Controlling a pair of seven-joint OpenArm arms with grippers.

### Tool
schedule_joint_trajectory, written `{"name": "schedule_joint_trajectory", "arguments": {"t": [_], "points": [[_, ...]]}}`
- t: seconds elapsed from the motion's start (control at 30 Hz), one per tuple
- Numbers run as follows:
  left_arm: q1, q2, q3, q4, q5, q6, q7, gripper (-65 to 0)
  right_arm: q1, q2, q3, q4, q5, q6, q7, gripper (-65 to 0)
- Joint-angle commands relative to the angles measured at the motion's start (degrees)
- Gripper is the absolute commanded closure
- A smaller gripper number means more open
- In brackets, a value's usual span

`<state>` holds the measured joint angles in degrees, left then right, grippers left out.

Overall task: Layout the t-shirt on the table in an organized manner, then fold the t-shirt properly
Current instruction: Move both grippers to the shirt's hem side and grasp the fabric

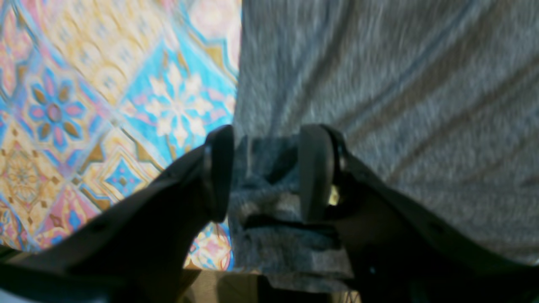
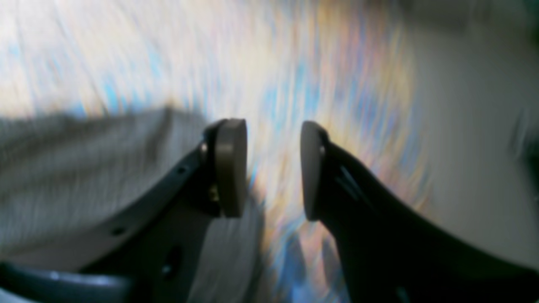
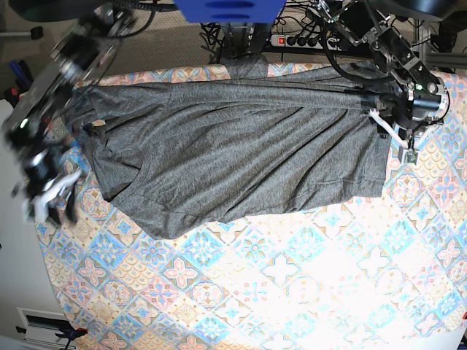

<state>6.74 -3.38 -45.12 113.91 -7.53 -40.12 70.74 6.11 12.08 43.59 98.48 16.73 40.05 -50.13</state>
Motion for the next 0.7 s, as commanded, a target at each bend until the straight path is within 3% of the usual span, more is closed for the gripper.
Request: {"name": "schedule_joint_trajectory", "arguments": {"t": [0.0,0.1,0.27,0.47,0.67], "points": [[-0.63,-0.18,-0.11,0.95,-0.16,0.12,-0.45,-25.3,0.79,0.98,-0.82,-2.61,-2.45,-0.05,-1.43,-20.5],[-1.34,0.52,-0.11,0.95,0.01,0.12,-0.72,-25.3,5.8,1.42,-4.52,-10.52,-8.69,-0.05,-0.9,-20.5],[-1.51,0.61,-0.11,0.95,0.01,0.12,-0.72,-25.5,14.15,1.51,-11.64,-21.95,-15.54,-0.05,5.69,-20.5],[-1.51,0.61,-0.11,0.77,0.01,0.12,-0.72,-25.3,18.02,2.39,-17.18,-37.33,-15.72,-0.05,14.3,-20.5],[-1.51,0.61,-0.11,0.77,0.1,0.12,-0.45,-25.3,19.87,3.26,-18.32,-53.42,-15.9,-0.05,25.65,-20.5]]}}
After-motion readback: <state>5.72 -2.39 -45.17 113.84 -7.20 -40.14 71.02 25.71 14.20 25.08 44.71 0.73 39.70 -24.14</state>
